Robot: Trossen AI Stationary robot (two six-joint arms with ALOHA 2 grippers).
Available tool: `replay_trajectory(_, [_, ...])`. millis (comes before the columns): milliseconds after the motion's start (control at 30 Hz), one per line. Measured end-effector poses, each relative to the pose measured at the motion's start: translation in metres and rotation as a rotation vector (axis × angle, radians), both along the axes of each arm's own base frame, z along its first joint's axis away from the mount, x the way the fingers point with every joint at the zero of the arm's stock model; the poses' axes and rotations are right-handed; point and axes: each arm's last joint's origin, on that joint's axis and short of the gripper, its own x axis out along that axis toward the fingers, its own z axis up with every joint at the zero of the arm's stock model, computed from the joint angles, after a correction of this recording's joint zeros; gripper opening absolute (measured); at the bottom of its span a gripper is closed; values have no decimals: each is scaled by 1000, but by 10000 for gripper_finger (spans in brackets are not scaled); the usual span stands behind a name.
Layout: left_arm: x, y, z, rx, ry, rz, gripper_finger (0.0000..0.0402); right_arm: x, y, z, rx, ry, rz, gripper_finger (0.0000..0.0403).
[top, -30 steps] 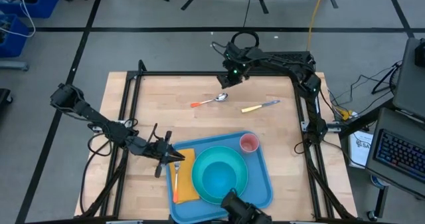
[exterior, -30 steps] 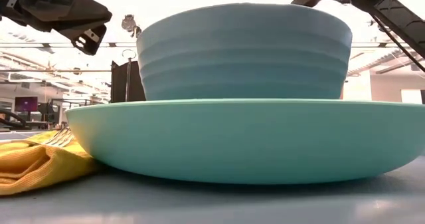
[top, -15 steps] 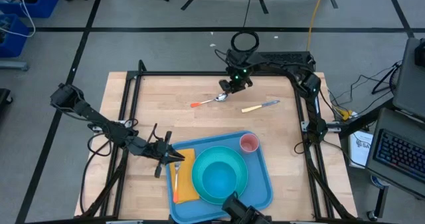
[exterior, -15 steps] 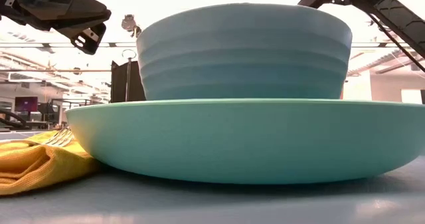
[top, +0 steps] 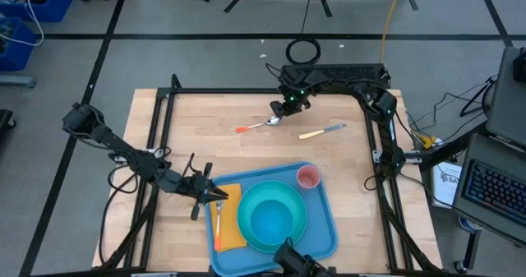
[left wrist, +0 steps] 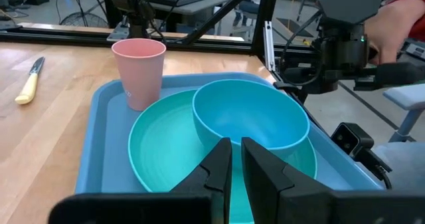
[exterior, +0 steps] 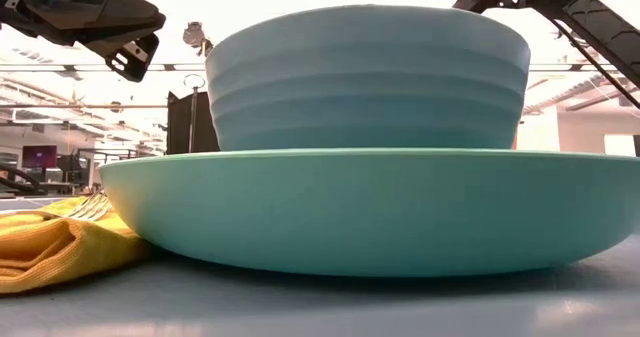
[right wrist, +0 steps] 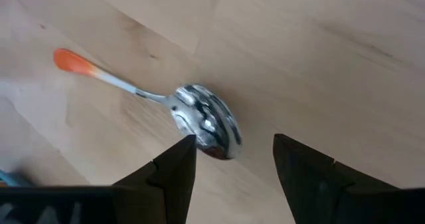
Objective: Set up tray
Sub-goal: Put the spoon on top of the napkin to the right of the fork
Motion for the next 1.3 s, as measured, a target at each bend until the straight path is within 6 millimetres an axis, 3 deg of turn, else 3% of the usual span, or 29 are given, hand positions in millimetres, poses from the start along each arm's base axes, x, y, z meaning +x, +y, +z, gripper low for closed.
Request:
replay_trajectory(367, [0,0,0,-4,1,1,37,7,2,2,-26,-43,6,176])
replay_trajectory(600, [0,0,0,-7,2,1,37,3,5,-7,2,-35,14,148])
replay_trajectory(967, [0,0,0,-9,3,1,37,7,7,-11,-6,-91,37,138])
replay_trajectory(1300, [0,0,0,-14,5,1,37,7,7,-11,-18,-92,46,62])
